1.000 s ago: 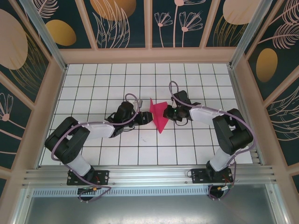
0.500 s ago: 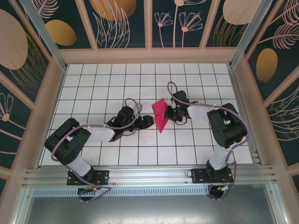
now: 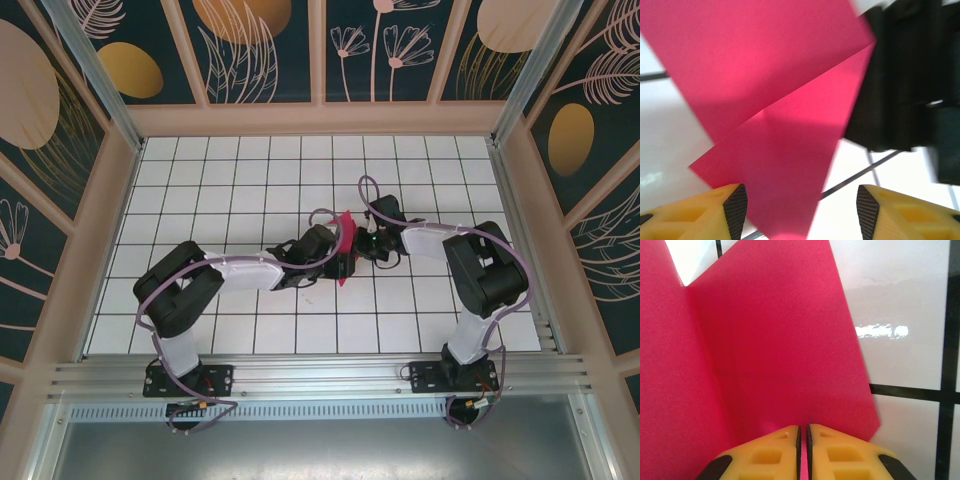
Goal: Fold a paper plane with a square sheet of paper (pick it up from the middle)
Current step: Fourth fold the wing at the center of the table.
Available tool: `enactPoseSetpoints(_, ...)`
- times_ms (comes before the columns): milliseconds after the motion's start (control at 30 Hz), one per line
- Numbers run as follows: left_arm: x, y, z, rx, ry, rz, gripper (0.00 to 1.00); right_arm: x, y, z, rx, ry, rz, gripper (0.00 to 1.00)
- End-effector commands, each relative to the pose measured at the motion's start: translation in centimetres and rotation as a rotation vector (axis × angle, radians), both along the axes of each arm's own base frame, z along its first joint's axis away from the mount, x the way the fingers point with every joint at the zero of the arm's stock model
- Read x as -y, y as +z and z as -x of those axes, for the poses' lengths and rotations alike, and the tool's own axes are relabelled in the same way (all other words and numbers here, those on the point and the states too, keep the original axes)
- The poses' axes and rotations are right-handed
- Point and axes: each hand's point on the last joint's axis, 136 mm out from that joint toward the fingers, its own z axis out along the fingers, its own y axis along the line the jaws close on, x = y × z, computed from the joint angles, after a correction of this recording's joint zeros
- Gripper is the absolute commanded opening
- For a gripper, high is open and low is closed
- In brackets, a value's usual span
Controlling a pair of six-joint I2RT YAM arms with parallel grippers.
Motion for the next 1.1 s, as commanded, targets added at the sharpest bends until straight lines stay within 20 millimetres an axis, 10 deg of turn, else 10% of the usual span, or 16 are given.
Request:
enactPoseSetpoints(0, -0.5, -0.7, -0.5, 0.022, 0.007, -0.098, 0.61, 0.1, -0.5, 0.5, -0.024, -0.004, -0.016, 0.15)
enactPoseSetpoints(667, 0.2, 0.0, -0.8, 0.062, -0.029, -0.099, 0.31, 0.1, -1.0, 0.8, -0.046, -0.001, -0.018, 0.15)
enactPoseSetpoints(1067, 1.2, -0.2, -0.9, 0.047, -0.049, -0.077, 0.37, 0.0, -0.9, 0.7, -0.046, 0.000, -0.020, 0.15)
